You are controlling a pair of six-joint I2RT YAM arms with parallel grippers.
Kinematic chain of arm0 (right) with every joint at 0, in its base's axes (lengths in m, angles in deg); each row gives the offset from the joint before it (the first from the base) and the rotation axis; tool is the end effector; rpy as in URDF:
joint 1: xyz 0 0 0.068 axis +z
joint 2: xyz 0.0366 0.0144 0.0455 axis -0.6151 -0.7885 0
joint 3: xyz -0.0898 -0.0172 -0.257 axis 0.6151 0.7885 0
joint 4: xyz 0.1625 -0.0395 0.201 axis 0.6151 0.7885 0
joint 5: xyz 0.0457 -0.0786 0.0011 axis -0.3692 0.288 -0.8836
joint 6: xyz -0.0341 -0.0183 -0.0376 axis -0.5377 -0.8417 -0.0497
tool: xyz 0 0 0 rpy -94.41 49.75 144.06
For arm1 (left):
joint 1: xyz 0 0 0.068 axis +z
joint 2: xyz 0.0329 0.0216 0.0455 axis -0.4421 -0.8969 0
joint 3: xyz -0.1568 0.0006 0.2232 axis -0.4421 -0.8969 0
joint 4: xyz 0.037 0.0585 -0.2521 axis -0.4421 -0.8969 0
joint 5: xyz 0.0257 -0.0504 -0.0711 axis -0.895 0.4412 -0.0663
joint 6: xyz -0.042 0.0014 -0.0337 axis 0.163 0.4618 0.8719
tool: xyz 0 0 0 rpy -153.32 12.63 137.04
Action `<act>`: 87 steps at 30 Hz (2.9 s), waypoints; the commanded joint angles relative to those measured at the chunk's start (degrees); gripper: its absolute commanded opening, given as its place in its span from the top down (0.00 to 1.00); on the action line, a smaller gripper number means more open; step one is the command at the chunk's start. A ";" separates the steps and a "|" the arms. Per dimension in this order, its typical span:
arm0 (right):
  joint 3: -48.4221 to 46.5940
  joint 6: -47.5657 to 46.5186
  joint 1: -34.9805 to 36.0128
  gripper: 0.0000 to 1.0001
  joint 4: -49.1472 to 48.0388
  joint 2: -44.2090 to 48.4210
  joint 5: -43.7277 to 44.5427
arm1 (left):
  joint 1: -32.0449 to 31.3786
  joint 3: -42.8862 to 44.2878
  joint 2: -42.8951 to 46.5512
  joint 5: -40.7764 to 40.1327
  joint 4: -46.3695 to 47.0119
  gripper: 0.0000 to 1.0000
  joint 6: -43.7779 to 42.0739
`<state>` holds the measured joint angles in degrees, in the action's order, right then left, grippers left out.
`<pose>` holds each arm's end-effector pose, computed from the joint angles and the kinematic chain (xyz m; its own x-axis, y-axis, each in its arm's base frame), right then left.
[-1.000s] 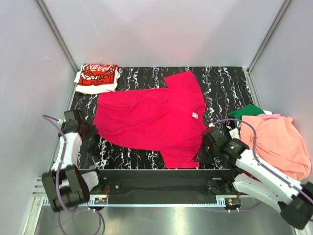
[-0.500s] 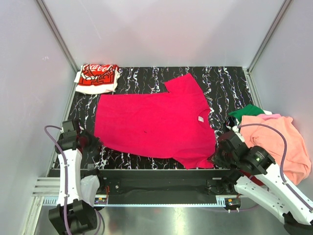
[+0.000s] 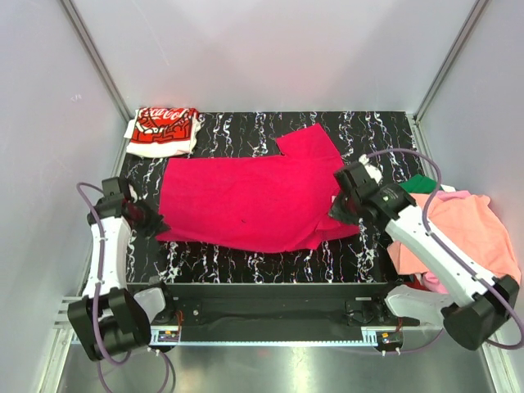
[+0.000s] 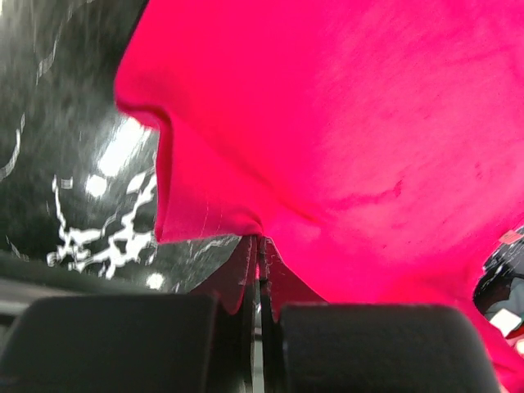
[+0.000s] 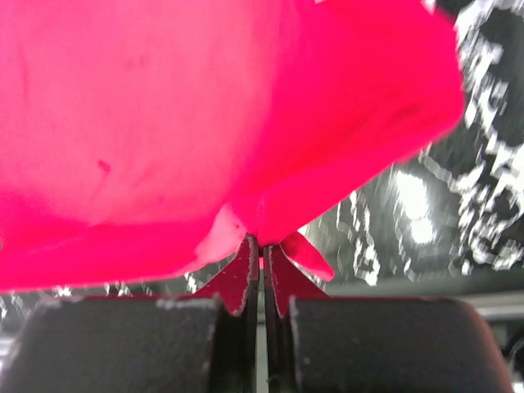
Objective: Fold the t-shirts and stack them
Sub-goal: Fold the tshirt
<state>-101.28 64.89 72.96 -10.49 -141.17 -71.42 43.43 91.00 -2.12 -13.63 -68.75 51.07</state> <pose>0.1767 0.1144 0.3163 -0.7881 0.3939 -0.4730 0.2644 0.9106 0.3176 0.1782 0.0453 0.2453 -0.6408 -0.7378 -0.2124 -0.6204 0.6606 -0.4229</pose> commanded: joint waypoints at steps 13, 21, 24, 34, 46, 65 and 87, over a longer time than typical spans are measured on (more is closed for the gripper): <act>-7.64 -15.59 -11.01 1.00 -12.21 -11.93 -2.03 | 0.04 8.21 -19.68 0.53 8.98 1.00 -7.98; -9.57 -17.09 -12.76 1.00 -12.57 -15.27 -0.63 | -0.31 11.29 -24.78 -0.87 9.16 1.00 -9.14; -9.75 -16.92 -13.64 1.00 -12.22 -15.97 -0.10 | -0.75 12.25 -25.40 -1.84 9.24 1.00 -8.96; -8.70 -17.53 -15.05 1.00 -15.03 -20.27 -0.72 | -2.77 17.17 -32.94 -5.71 9.86 0.98 -8.52; -18.54 -14.80 -22.08 0.25 -13.88 -36.80 -1.41 | -5.06 31.32 -35.16 -15.27 3.01 0.30 -9.31; 1.59 -11.20 -15.49 0.39 -29.53 -30.56 -18.39 | -10.60 6.37 -2.38 -11.69 6.08 0.28 -11.95; -5.18 -14.37 -18.04 0.80 -30.41 -41.20 -15.21 | -10.60 5.14 -3.25 -11.16 7.93 0.29 -11.86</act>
<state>-103.64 51.23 55.08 -39.38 -181.80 -87.59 33.01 96.29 -5.37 -25.87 -62.89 39.91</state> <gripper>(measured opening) 0.234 0.711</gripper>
